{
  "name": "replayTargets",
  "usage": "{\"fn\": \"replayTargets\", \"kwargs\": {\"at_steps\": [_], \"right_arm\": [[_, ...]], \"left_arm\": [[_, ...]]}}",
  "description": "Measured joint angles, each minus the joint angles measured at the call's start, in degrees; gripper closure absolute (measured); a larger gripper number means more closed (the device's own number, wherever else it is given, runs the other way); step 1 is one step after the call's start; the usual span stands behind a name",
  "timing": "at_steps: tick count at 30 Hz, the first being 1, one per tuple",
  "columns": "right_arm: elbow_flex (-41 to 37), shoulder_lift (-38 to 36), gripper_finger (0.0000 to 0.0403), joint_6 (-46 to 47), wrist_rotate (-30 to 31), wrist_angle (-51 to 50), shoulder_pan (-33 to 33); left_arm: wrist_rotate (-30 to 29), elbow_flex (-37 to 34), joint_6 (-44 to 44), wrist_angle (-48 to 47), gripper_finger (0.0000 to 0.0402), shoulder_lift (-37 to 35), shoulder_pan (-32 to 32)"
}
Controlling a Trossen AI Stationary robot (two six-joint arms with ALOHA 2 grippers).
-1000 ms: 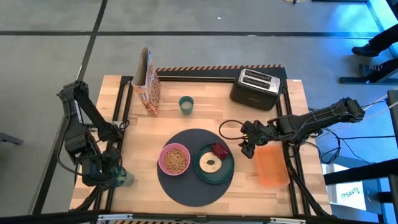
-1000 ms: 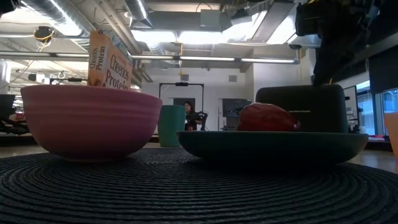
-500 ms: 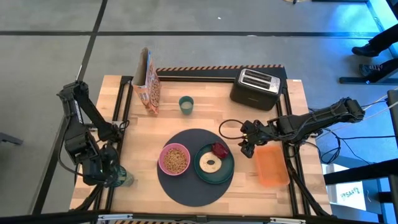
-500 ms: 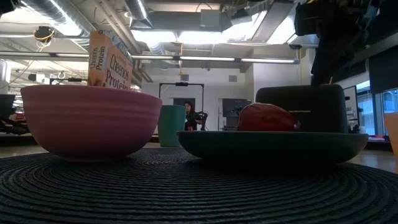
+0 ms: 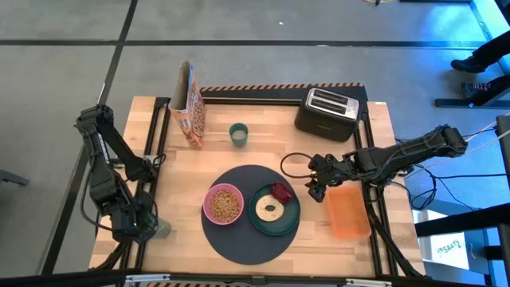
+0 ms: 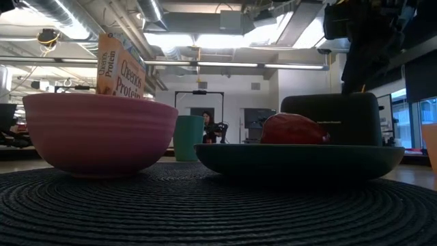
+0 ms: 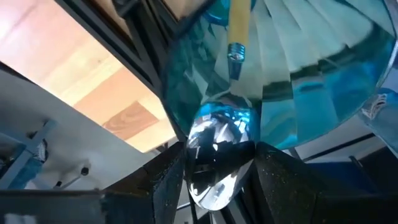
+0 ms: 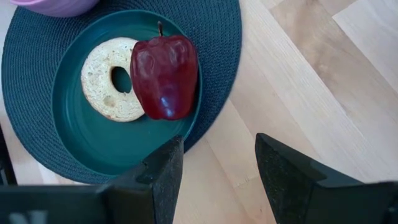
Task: Arrange a breakfast setting
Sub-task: Put the yellow spoon on the left side of the blue placemat
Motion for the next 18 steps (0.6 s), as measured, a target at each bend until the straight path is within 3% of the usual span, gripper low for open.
{"fn": "replayTargets", "kwargs": {"at_steps": [5, 18], "right_arm": [[0.0, 0.0, 0.0214, -0.1, 0.0, 0.0, 0.0], [0.0, 0.0, 0.0214, -0.5, -1.0, 0.0, 0.0]], "left_arm": [[1.0, -0.4, -1.1, 1.5, 0.0219, 0.0, 0.0], [2.7, -0.4, -1.4, 4.4, 0.0314, -0.1, 0.7]]}}
